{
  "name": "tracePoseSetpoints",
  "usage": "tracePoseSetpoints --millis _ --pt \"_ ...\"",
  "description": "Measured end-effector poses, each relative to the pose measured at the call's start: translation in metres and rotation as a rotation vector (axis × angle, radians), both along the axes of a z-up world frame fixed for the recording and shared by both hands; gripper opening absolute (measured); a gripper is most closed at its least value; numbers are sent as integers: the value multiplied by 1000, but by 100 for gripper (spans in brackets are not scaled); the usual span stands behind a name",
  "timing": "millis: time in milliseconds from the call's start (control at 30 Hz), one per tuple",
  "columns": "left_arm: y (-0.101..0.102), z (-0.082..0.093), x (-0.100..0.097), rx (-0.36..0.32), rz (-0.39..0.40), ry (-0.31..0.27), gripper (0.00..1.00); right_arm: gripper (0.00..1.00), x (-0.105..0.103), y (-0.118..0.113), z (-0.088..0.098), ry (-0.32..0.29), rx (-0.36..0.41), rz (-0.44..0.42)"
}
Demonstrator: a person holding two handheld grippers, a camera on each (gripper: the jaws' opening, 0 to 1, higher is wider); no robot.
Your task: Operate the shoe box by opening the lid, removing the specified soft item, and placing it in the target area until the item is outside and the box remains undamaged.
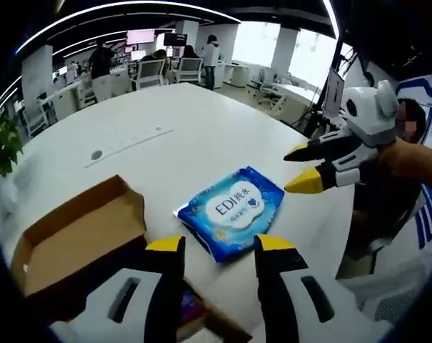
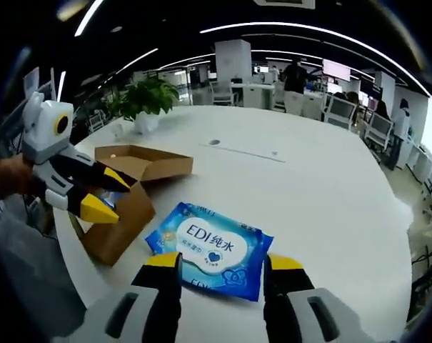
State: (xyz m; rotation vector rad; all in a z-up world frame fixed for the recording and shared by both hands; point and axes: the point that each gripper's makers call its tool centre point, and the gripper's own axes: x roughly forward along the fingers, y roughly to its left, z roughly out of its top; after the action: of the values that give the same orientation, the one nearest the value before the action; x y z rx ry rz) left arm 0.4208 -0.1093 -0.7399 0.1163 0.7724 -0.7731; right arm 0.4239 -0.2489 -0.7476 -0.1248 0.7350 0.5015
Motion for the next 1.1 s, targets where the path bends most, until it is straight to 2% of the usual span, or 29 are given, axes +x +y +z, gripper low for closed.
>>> tracePoseSetpoints --millis 533,933,1100 --pt "55 9 -2 -17 56 4 43 47 -4 42 15 0 8 79" --pt "105 5 -1 -15 102 9 44 51 -8 70 17 -4 13 140" --pt "131 -4 1 10 136 22 42 51 -10 81 16 -2 8 168"
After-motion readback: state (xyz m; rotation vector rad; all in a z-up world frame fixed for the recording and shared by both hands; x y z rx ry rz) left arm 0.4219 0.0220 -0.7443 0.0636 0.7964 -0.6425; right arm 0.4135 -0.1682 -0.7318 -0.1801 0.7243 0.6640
